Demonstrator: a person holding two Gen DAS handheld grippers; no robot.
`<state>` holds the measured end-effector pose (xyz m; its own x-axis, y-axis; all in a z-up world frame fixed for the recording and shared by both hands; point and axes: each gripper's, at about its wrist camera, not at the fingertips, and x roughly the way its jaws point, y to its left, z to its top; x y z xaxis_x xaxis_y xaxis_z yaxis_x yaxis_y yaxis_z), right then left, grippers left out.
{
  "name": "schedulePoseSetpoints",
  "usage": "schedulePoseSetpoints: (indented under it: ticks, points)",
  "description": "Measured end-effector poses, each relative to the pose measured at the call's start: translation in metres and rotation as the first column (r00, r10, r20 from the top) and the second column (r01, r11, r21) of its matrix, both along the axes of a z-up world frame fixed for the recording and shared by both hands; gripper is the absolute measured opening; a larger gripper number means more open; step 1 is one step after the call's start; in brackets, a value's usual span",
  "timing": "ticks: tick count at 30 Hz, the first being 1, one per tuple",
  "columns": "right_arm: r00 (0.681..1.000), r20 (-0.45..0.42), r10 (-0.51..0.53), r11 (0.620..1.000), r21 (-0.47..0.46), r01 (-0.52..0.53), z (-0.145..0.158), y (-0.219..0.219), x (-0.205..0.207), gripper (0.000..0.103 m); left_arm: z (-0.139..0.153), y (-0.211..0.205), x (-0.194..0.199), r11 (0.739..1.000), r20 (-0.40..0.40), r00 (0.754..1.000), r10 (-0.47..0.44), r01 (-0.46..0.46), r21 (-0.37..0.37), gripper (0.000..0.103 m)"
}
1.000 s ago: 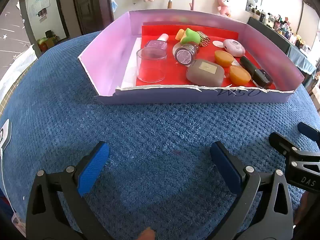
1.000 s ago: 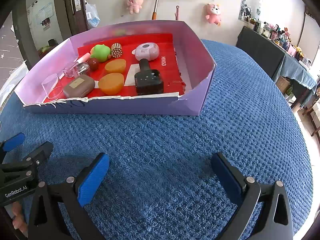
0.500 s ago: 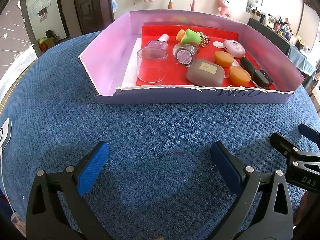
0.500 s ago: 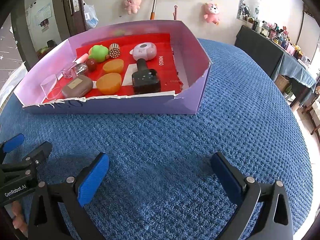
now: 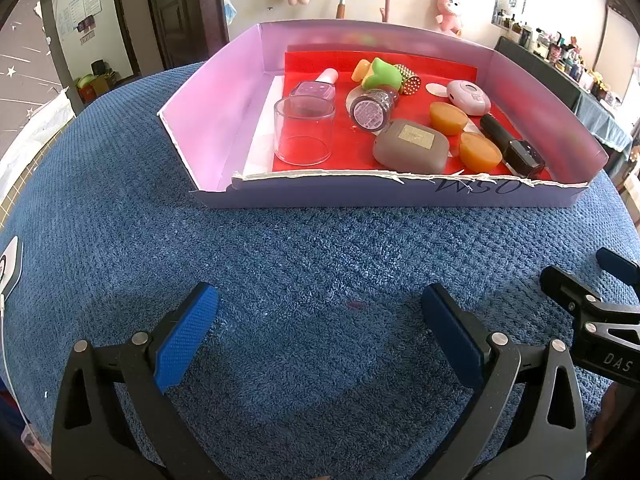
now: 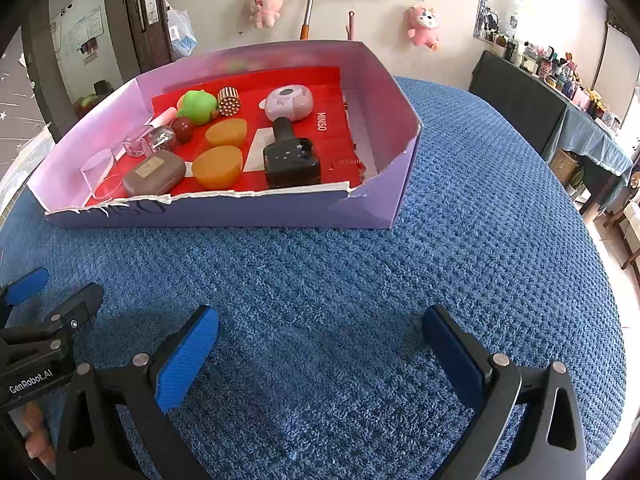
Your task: Organize rigid objects
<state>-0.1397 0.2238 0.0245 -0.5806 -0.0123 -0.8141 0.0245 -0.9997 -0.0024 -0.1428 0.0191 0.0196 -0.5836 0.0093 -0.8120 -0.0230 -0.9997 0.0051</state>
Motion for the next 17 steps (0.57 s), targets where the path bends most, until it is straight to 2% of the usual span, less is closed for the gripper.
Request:
schedulePoseSetpoints:
  ticks: [17]
  points:
    - [1.000, 0.000, -0.002, 1.000, 0.002, 0.002, 0.0006, 0.0011, 0.0003, 0.103, 0.0012, 0.0005, -0.0015, 1.000, -0.008, 1.000, 0.003, -0.003, 0.007, 0.103]
